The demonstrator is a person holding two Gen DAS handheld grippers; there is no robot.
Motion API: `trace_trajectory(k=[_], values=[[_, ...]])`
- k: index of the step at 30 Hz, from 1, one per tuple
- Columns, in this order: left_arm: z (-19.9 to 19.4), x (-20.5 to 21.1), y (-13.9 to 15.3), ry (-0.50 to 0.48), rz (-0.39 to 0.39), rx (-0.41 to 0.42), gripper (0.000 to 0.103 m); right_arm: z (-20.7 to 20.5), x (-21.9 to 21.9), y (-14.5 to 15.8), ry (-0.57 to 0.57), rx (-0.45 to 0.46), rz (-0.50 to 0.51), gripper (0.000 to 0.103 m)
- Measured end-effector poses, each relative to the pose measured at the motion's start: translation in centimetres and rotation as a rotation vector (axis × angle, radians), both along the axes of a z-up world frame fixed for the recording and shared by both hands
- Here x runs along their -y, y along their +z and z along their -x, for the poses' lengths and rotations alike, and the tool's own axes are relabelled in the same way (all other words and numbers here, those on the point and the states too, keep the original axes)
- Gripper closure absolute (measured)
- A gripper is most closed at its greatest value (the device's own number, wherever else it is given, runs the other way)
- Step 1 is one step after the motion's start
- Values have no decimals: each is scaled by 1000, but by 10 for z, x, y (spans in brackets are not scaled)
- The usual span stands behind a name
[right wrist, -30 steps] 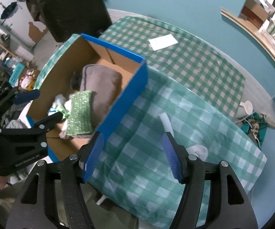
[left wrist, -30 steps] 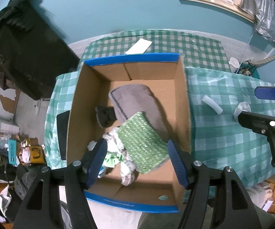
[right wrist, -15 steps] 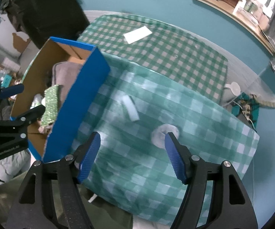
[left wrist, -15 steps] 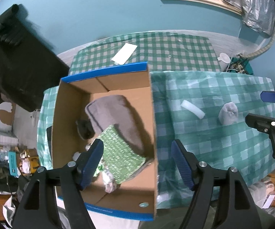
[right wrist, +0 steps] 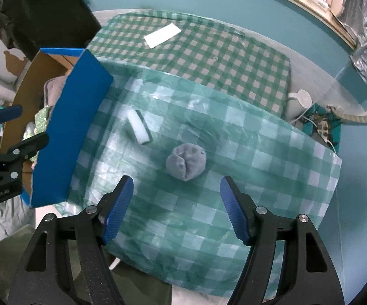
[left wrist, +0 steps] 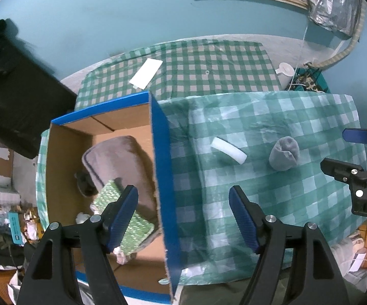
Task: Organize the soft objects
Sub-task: 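Withdraw both tools from the box back over the table, then lower the right tool onto the grey sock and close on it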
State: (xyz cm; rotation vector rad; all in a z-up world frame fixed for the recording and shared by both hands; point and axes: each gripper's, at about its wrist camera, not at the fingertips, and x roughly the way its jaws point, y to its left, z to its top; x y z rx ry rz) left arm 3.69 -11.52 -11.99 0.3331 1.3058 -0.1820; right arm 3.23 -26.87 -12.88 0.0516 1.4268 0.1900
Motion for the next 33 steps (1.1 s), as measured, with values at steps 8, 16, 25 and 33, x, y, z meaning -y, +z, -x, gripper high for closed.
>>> trace_trajectory(k=[8, 16, 25, 33], values=[[-6, 17, -26, 14, -14, -56, 28, -1, 13, -18, -16, -25, -33, 32], [-10, 35, -47, 1, -32, -86, 28, -5, 15, -43, 3, -47, -52, 32], [-21, 44, -78, 25, -32, -132, 28, -14, 13, -67, 17, -69, -67, 32], [-27, 45, -102, 41, -68, -158, 28, -25, 9, -86, 44, -82, -63, 32]])
